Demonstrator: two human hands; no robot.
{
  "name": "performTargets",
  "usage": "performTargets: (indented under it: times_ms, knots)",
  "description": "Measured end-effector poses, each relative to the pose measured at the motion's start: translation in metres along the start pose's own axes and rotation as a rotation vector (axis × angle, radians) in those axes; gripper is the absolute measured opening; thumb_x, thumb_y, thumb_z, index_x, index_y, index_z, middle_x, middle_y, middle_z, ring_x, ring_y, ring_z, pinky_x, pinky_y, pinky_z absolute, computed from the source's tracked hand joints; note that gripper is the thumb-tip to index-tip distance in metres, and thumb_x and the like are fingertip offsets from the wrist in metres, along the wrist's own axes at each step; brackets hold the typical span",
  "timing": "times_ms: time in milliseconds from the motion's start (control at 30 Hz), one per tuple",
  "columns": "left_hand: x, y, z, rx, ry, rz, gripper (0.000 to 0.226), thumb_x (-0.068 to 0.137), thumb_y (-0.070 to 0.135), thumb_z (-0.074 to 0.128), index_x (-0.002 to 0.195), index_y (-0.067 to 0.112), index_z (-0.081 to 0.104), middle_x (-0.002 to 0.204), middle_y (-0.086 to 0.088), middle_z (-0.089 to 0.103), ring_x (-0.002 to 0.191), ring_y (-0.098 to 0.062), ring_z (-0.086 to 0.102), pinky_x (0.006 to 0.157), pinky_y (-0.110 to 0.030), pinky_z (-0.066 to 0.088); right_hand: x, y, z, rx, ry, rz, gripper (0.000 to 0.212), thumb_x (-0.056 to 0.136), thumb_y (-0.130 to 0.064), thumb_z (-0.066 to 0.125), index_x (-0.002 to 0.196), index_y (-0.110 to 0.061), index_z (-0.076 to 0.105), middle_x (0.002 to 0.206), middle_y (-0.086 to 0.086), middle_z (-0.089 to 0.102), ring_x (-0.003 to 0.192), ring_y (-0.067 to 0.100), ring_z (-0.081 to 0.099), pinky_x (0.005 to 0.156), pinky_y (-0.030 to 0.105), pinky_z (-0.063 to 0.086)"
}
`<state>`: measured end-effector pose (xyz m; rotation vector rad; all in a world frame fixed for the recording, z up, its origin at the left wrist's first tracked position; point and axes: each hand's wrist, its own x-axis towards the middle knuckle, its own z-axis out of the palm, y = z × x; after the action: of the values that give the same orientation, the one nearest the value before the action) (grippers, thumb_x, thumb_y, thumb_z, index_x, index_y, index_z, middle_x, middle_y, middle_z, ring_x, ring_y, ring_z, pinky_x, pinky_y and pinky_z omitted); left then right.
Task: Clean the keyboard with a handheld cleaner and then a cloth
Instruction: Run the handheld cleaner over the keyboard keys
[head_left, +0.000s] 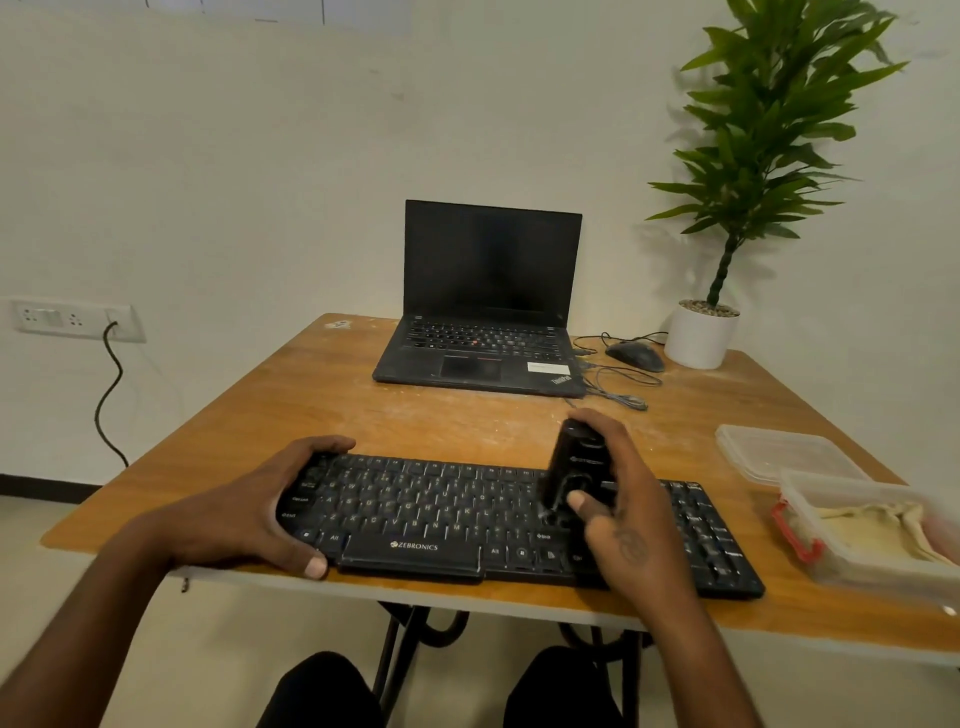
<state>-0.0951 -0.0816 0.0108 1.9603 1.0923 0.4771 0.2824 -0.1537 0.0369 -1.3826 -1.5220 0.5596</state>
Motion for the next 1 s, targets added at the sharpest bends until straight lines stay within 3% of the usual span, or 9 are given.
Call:
performTargets:
  times_ms: [133, 267, 400, 500, 600, 700, 800, 933, 1000]
  knots:
    - [0.000, -0.004, 0.001, 0.013, 0.016, -0.004, 0.124, 0.052, 0.059, 0.100, 0.149, 0.065, 0.024, 0.144, 0.036, 0.041, 0.129, 0.006, 0.052, 0.103, -0.027, 0.053, -0.014, 0.012, -0.032, 0.022, 0.071, 0.015, 0.085, 0.086, 0.016, 0.058, 0.132, -0.054, 0.046, 0.114, -0.016, 0.059, 0.094, -0.010, 0.060, 0.059, 0.016, 0.054]
    - [0.000, -0.007, 0.001, 0.006, 0.028, -0.004, 0.127, 0.051, 0.058, 0.101, 0.152, 0.062, 0.024, 0.147, 0.031, 0.042, 0.130, -0.001, 0.054, 0.105, -0.035, 0.055, -0.022, 0.011, -0.027, -0.049, 0.080, 0.020, 0.092, 0.084, 0.015, 0.059, 0.131, -0.062, 0.042, 0.106, -0.020, 0.060, 0.092, -0.008, 0.061, 0.070, 0.030, 0.060]
    - [0.000, -0.005, 0.002, 0.002, 0.026, -0.001, 0.124, 0.051, 0.057, 0.101, 0.150, 0.064, 0.026, 0.148, 0.028, 0.042, 0.129, 0.000, 0.055, 0.102, -0.032, 0.055, -0.025, 0.002, -0.012, -0.074, 0.008, -0.007, 0.094, 0.084, 0.015, 0.059, 0.131, -0.064, 0.039, 0.106, -0.017, 0.059, 0.092, 0.003, 0.062, 0.072, 0.037, 0.062]
    - [-0.001, -0.003, 0.002, 0.006, 0.030, 0.004, 0.122, 0.051, 0.057, 0.101, 0.148, 0.065, 0.027, 0.147, 0.029, 0.042, 0.129, 0.002, 0.054, 0.101, -0.029, 0.054, -0.027, 0.001, -0.020, -0.029, -0.028, -0.023, 0.091, 0.084, 0.016, 0.059, 0.130, -0.061, 0.043, 0.110, -0.014, 0.061, 0.097, -0.004, 0.061, 0.069, 0.027, 0.060]
    - [-0.001, -0.003, 0.002, 0.000, 0.031, 0.004, 0.121, 0.051, 0.056, 0.101, 0.147, 0.065, 0.028, 0.144, 0.031, 0.044, 0.128, 0.002, 0.055, 0.100, -0.028, 0.055, -0.030, 0.006, -0.041, -0.014, -0.033, -0.012, 0.088, 0.084, 0.015, 0.061, 0.129, -0.059, 0.046, 0.108, -0.026, 0.061, 0.098, -0.008, 0.061, 0.071, 0.018, 0.053]
    - [0.000, -0.003, 0.002, 0.008, 0.032, 0.000, 0.122, 0.049, 0.058, 0.100, 0.147, 0.066, 0.028, 0.142, 0.033, 0.045, 0.126, 0.003, 0.055, 0.098, -0.026, 0.055, -0.035, 0.008, -0.052, -0.022, 0.002, -0.002, 0.086, 0.084, 0.013, 0.063, 0.128, -0.059, 0.047, 0.107, -0.033, 0.060, 0.098, -0.005, 0.063, 0.075, 0.019, 0.052]
    - [0.001, -0.003, 0.002, 0.008, 0.030, -0.005, 0.121, 0.050, 0.056, 0.100, 0.147, 0.065, 0.028, 0.145, 0.029, 0.044, 0.125, 0.004, 0.056, 0.097, -0.025, 0.055, -0.036, 0.007, -0.043, -0.021, 0.016, -0.010, 0.089, 0.084, 0.015, 0.061, 0.128, -0.060, 0.046, 0.108, -0.024, 0.063, 0.098, -0.007, 0.062, 0.071, 0.018, 0.055]
    - [0.001, -0.003, 0.002, 0.018, 0.031, -0.004, 0.122, 0.051, 0.057, 0.100, 0.149, 0.064, 0.027, 0.147, 0.027, 0.043, 0.127, 0.003, 0.055, 0.098, -0.026, 0.055, -0.037, 0.000, -0.020, -0.059, -0.045, -0.031, 0.093, 0.085, 0.014, 0.059, 0.130, -0.065, 0.040, 0.112, -0.019, 0.058, 0.099, 0.002, 0.062, 0.075, 0.028, 0.061]
    - [0.001, -0.003, 0.002, 0.021, 0.025, -0.006, 0.123, 0.052, 0.058, 0.100, 0.150, 0.063, 0.026, 0.149, 0.025, 0.042, 0.128, 0.002, 0.055, 0.099, -0.027, 0.055, -0.038, -0.002, -0.019, -0.040, -0.070, -0.037, 0.092, 0.085, 0.015, 0.059, 0.130, -0.063, 0.042, 0.113, -0.021, 0.057, 0.101, -0.003, 0.061, 0.072, 0.021, 0.059]
